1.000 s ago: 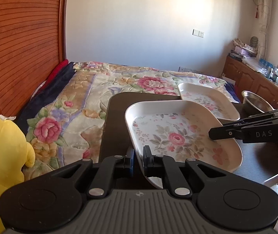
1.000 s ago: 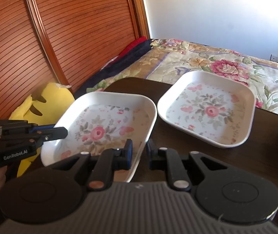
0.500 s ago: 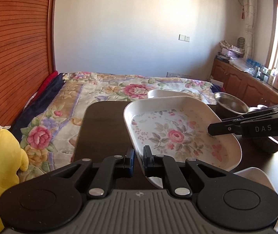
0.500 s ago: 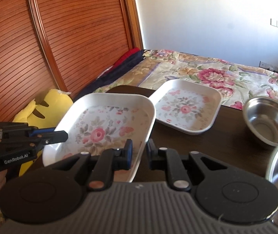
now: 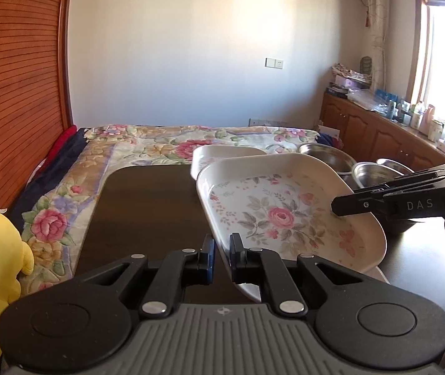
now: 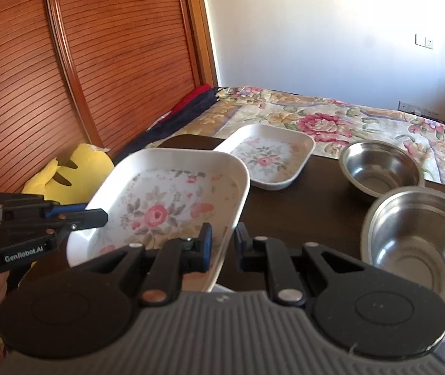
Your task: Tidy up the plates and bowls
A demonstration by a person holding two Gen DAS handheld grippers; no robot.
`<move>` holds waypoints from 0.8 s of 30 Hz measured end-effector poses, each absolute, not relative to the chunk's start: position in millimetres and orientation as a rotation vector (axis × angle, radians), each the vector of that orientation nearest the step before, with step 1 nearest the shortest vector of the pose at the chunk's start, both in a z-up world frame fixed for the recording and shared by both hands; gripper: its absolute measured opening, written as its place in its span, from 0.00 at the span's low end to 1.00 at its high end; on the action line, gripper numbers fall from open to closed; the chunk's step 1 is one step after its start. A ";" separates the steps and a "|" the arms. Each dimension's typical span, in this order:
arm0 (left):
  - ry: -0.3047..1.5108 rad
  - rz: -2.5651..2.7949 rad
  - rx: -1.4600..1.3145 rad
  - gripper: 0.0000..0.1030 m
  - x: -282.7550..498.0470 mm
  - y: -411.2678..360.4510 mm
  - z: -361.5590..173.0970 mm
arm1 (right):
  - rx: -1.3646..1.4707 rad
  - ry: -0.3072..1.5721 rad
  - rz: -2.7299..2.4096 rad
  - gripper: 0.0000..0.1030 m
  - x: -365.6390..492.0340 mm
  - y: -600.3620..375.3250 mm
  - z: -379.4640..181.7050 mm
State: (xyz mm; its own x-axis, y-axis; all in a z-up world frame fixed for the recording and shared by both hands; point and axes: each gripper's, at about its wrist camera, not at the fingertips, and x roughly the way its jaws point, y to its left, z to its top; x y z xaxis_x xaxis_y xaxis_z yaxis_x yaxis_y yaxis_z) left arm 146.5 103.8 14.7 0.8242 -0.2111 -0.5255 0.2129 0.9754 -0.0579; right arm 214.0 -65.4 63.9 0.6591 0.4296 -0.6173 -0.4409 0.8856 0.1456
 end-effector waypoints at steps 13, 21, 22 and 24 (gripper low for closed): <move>0.532 -0.260 0.017 0.11 111.9 80.2 20.0 | 0.013 0.657 0.464 0.17 175.4 -90.3 67.8; 0.526 -0.276 0.017 0.11 92.5 70.6 15.5 | 0.052 0.646 0.444 0.17 154.0 -105.7 57.9; 0.527 -0.277 0.016 0.11 90.8 69.6 14.3 | 0.058 0.646 0.443 0.17 152.0 -107.5 56.2; 0.532 -0.281 0.014 0.11 88.4 68.1 11.0 | 0.073 0.650 0.441 0.17 148.5 -110.2 51.3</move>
